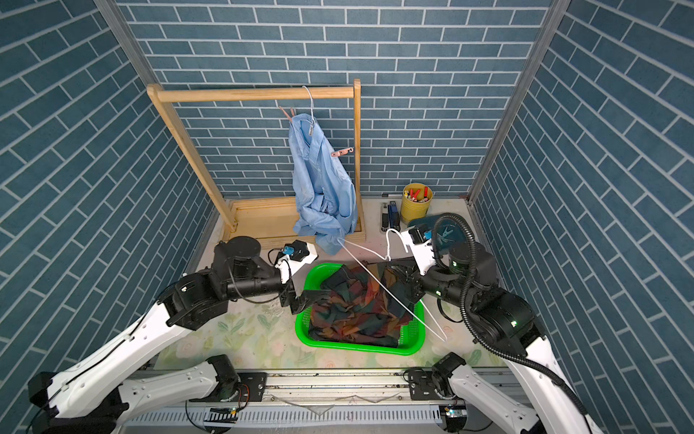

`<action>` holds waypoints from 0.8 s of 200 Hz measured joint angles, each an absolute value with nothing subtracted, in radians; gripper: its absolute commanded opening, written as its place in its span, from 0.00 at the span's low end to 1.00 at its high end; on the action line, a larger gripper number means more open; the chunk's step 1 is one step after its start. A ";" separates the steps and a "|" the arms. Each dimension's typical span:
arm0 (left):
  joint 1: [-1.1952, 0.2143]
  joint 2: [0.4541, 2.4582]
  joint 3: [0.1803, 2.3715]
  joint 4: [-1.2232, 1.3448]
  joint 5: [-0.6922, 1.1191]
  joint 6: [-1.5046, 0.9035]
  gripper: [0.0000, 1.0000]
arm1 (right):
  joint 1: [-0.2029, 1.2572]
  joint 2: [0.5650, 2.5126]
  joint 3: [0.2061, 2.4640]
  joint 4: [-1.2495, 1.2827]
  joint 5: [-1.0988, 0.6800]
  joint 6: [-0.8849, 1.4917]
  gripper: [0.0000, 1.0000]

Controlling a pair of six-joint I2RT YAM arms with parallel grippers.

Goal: Remove the clothespins securing long-sleeve shirts to the hanger
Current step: Place the hanger on the clothesline.

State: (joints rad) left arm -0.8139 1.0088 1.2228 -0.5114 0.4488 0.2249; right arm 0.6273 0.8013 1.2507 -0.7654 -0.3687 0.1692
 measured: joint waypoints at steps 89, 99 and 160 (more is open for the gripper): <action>-0.731 1.371 1.545 -0.579 0.792 0.395 0.70 | 0.627 0.845 1.235 -0.689 -0.675 0.167 0.00; -0.731 1.382 1.547 -0.580 0.820 0.388 0.66 | 0.627 0.846 1.230 -0.684 -0.686 0.167 0.00; -0.731 1.438 1.632 -0.601 0.938 0.377 0.49 | 0.626 0.858 1.225 -0.653 -0.716 0.167 0.00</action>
